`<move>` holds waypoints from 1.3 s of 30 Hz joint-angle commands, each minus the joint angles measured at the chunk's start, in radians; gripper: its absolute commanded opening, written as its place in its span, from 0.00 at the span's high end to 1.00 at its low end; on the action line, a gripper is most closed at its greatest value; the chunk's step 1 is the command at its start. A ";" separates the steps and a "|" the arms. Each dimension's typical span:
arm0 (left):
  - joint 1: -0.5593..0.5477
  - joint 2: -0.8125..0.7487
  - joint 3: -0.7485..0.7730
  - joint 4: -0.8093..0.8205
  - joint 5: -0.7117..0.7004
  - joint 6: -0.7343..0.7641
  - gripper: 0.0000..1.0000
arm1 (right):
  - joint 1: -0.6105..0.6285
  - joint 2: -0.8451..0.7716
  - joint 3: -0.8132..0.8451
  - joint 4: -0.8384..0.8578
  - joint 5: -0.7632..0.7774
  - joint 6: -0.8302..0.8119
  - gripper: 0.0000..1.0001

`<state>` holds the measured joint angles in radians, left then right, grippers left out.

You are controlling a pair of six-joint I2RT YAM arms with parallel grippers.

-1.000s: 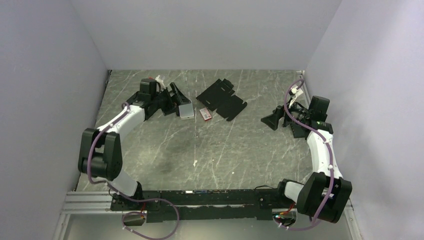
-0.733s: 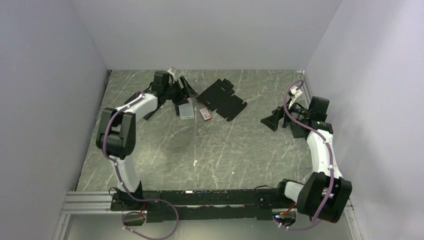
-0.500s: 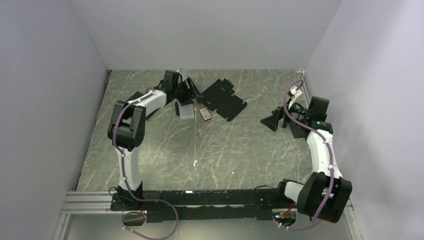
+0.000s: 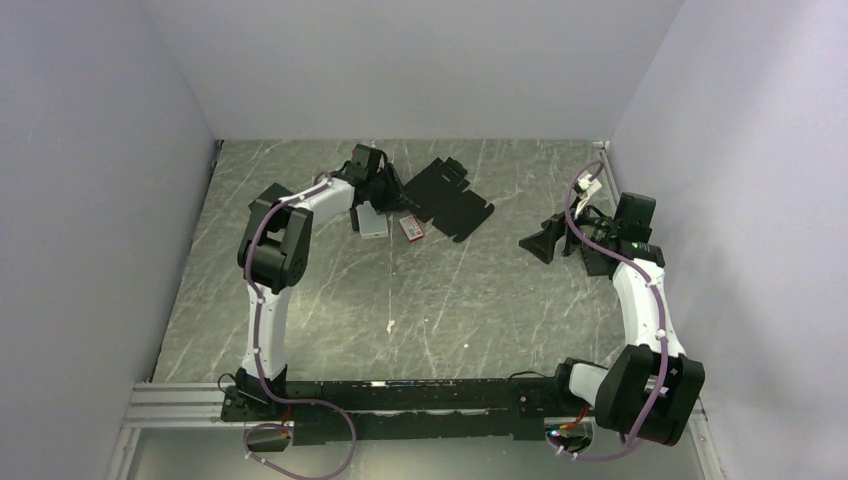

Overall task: Fold the paper box
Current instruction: Pick up the paper box from the center of the board.

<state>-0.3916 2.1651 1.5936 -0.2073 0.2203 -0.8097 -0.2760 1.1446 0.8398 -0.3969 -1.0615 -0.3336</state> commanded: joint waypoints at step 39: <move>-0.018 -0.626 -0.607 0.504 0.102 -0.177 1.00 | 0.079 0.008 -0.068 0.183 -0.143 0.127 0.00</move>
<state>-0.3996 1.6329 1.0740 0.1699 0.2829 -0.9627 -0.2058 1.1446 0.8200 -0.3626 -1.1141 -0.3107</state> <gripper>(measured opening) 0.014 0.994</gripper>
